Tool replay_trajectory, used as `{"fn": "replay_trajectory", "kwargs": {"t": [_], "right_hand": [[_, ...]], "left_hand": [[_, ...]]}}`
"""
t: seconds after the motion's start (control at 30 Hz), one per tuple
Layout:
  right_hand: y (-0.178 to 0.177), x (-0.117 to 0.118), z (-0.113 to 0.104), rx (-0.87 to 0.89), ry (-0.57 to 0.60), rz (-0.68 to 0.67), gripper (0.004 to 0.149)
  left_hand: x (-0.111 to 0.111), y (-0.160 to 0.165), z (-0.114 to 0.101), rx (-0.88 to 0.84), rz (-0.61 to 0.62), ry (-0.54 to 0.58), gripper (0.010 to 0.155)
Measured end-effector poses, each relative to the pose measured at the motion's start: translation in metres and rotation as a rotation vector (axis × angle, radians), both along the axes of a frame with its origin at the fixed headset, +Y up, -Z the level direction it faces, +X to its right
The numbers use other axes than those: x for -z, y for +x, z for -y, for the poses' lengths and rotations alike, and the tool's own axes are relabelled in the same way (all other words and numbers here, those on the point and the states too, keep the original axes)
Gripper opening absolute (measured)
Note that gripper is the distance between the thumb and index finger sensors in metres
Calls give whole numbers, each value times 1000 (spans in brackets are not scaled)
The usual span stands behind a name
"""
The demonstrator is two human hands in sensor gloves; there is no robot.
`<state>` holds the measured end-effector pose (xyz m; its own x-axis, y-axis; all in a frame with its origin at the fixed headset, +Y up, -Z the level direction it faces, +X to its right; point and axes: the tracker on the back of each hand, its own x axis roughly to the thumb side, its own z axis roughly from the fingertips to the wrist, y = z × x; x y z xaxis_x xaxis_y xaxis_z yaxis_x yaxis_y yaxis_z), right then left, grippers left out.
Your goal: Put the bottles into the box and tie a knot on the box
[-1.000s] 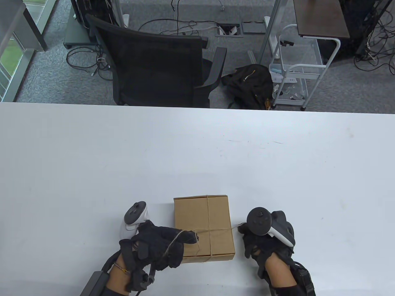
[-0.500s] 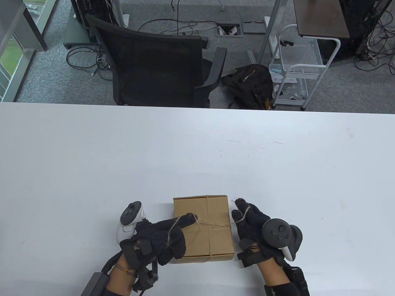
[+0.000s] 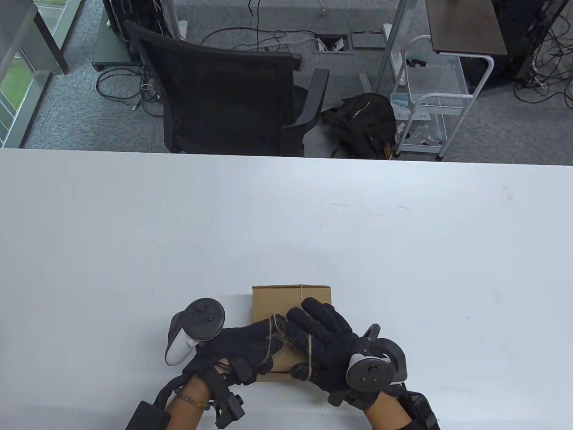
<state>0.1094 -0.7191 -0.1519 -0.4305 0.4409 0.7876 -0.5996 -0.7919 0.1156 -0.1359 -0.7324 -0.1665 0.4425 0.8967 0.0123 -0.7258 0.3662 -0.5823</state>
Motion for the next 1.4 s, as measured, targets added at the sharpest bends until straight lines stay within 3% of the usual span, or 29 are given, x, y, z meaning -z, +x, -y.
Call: {"fn": "replay_trajectory", "kwargs": {"t": [0.13, 0.2, 0.43, 0.53, 0.63, 0.8, 0.93, 1.13, 1.4], "right_hand": [[2, 4, 5, 38, -72, -33, 71], [6, 6, 5, 108, -70, 6, 72], [22, 14, 9, 324, -235, 13, 77], [17, 13, 6, 316, -249, -33, 69], [8, 11, 6, 269, -255, -78, 61], [7, 14, 11, 198, -222, 18, 62], [1, 13, 12, 136, -333, 11, 70], [-1, 15, 13, 131, -420, -15, 75], [-1, 16, 14, 98, -531, -90, 79]], "left_hand": [[-2, 1, -2, 13, -19, 3, 74], [-3, 1, -3, 12, -39, 3, 73], [-2, -2, -6, 24, -33, -22, 71], [-4, 1, -9, 70, -37, 15, 69], [-7, 5, -16, 161, -38, 89, 67], [-11, 8, -19, 136, -67, 178, 67], [-22, 22, -32, 255, -85, 446, 69], [-38, 46, -39, 371, -63, 661, 69], [-40, 51, -39, 257, 73, 749, 63]]}}
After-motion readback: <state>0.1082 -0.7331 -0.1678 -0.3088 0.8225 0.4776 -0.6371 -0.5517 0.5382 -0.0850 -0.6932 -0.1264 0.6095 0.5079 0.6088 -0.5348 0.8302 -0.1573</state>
